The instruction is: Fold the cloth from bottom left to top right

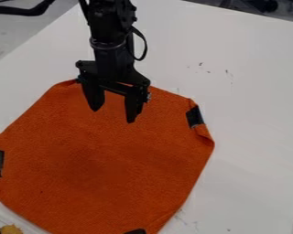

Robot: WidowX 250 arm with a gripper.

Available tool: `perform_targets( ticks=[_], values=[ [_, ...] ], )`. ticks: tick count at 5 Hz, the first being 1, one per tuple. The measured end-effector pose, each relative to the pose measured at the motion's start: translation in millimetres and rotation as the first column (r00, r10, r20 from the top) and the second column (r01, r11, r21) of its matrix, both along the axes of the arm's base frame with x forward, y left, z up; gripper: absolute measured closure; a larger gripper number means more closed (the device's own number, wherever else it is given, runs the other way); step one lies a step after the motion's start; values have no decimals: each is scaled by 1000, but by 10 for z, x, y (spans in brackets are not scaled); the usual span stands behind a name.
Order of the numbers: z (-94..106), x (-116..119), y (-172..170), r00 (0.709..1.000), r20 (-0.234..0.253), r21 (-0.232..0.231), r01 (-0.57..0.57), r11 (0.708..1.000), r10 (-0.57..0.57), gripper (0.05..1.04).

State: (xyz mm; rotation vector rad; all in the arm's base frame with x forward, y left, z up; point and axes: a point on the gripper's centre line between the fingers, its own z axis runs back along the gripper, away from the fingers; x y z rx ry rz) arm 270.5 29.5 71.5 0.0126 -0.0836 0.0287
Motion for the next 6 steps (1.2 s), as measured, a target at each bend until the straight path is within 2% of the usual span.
perform_targets(
  ticks=[1, 2, 3, 4, 6],
  values=[
    [-81, -40, 0, 1000, -29, -3, -2, 1000, 1, 83],
    [-125, -132, 148, 998, -33, 8, -52, 999, 52, 83],
    [-68, -264, 372, 992, -39, -10, -119, 993, 118, 83],
    [-85, -467, 670, 983, -11, 1, -184, 983, 184, 83],
    [-271, -882, 1175, 961, -24, -1, -275, 961, 275, 83]
  ],
)
